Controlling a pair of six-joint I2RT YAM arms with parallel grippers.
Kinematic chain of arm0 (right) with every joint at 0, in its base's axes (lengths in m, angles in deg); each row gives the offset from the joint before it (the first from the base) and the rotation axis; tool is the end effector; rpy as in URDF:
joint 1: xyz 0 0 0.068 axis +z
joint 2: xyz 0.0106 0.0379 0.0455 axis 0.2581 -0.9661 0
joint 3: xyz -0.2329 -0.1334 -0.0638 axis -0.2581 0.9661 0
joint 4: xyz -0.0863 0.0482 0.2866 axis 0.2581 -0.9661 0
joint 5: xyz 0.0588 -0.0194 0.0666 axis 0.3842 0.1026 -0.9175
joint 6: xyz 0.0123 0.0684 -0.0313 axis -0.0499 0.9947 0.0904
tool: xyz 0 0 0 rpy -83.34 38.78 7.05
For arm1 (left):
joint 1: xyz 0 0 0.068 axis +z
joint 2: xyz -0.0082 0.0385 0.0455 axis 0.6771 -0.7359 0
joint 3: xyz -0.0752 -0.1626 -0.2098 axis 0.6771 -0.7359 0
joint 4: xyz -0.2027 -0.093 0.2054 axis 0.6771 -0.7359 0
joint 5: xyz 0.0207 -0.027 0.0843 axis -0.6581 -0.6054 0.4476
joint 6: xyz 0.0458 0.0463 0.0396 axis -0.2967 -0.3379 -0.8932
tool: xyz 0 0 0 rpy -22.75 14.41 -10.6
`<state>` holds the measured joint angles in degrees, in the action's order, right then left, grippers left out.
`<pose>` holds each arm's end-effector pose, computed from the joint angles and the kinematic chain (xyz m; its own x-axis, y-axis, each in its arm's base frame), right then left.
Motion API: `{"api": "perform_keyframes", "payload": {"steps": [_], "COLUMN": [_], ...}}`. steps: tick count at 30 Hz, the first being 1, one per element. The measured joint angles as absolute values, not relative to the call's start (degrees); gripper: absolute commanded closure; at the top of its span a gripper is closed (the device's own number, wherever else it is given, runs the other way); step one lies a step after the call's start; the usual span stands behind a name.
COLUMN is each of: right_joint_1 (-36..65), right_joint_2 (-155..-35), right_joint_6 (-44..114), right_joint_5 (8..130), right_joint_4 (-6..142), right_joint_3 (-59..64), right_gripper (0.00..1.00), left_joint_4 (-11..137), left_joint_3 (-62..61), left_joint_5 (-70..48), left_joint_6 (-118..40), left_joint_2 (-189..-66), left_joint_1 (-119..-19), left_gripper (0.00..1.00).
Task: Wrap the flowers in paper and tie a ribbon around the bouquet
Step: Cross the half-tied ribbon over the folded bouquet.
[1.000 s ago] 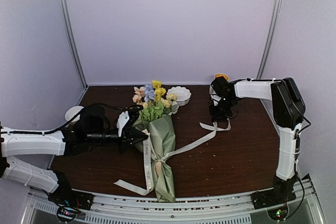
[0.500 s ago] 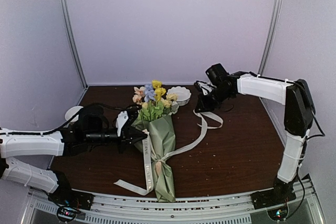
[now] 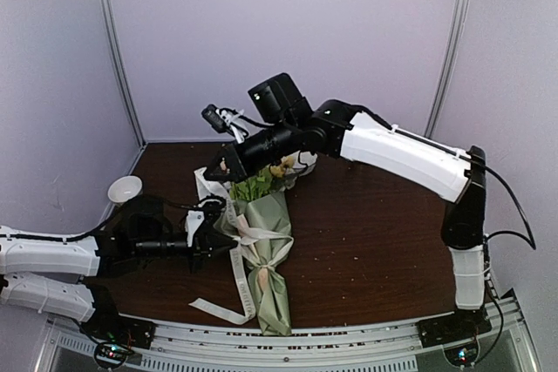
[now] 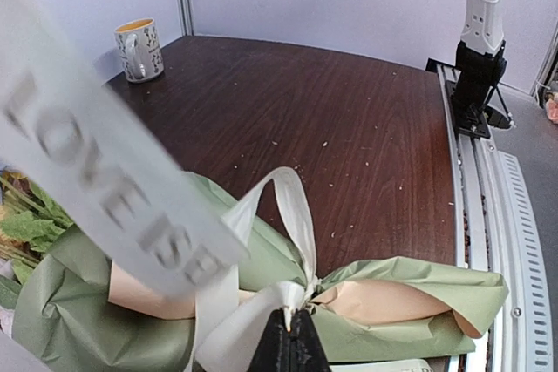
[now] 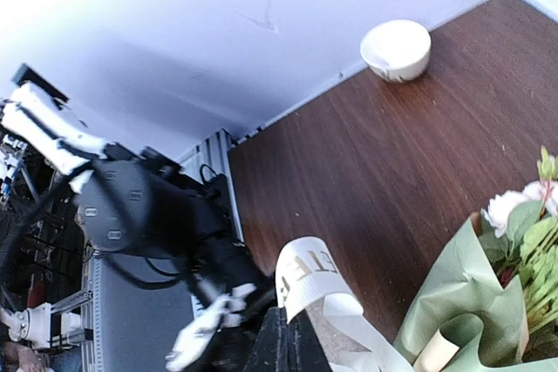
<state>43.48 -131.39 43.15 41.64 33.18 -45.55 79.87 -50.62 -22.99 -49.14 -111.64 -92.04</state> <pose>0.2483 0.4754 0.3800 -0.4952 -0.4022 -0.7700 -0.8607 0.1065 0.4979 0.1639 -0.2256 0.1699 -0.2407 0.2355 -0.9416 0.9184 0.3693 -0.1424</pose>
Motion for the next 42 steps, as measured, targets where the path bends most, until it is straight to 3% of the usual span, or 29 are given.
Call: {"api": "perform_keyframes", "payload": {"steps": [2,6,12,14,19,24,32,36,40,42], "right_joint_1": [42.80,41.90,40.35,39.72,38.93,40.94,43.41,43.43,43.30,43.28], "right_joint_2": [-134.34,-139.31,-134.37,-129.21,-116.90,-112.99,-117.23,-118.87,-119.74,-119.74], "right_joint_6": [44.40,45.12,44.09,43.37,42.43,41.53,40.29,40.18,40.05,40.14], "right_joint_5": [41.79,44.00,46.23,46.43,43.63,38.87,35.21,34.65,34.38,34.38], "right_joint_4": [32.69,28.80,28.54,31.10,42.05,52.15,57.37,58.40,58.49,58.49], "right_joint_3": [-45.55,-45.42,-37.09,-30.38,-15.43,-5.79,-3.50,-3.54,-3.54,-3.54], "right_gripper": [0.77,0.53,0.40,0.46,0.75,0.73,0.69,0.81,0.82,0.88], "left_joint_4": [80.37,81.18,83.69,84.50,85.99,86.42,86.14,85.99,85.62,85.59], "left_joint_3": [-51.47,-51.51,-51.51,-51.51,-51.51,-51.51,-51.51,-51.51,-51.54,-51.54], "left_joint_5": [-22.86,-22.81,-22.84,-22.81,-22.81,-22.81,-22.51,-22.42,-22.18,-22.22], "left_joint_6": [-49.03,-48.84,-47.11,-46.50,-45.21,-44.97,-44.99,-44.97,-44.97,-44.95], "left_joint_2": [-110.90,-110.55,-110.57,-110.61,-111.01,-111.01,-110.77,-110.46,-110.40,-110.35], "left_joint_1": [-92.20,-92.22,-92.22,-92.22,-92.22,-92.22,-92.22,-92.22,-92.22,-92.22], "left_gripper": [1.00,1.00,1.00,1.00,1.00,1.00,1.00,1.00,1.00,1.00]}}
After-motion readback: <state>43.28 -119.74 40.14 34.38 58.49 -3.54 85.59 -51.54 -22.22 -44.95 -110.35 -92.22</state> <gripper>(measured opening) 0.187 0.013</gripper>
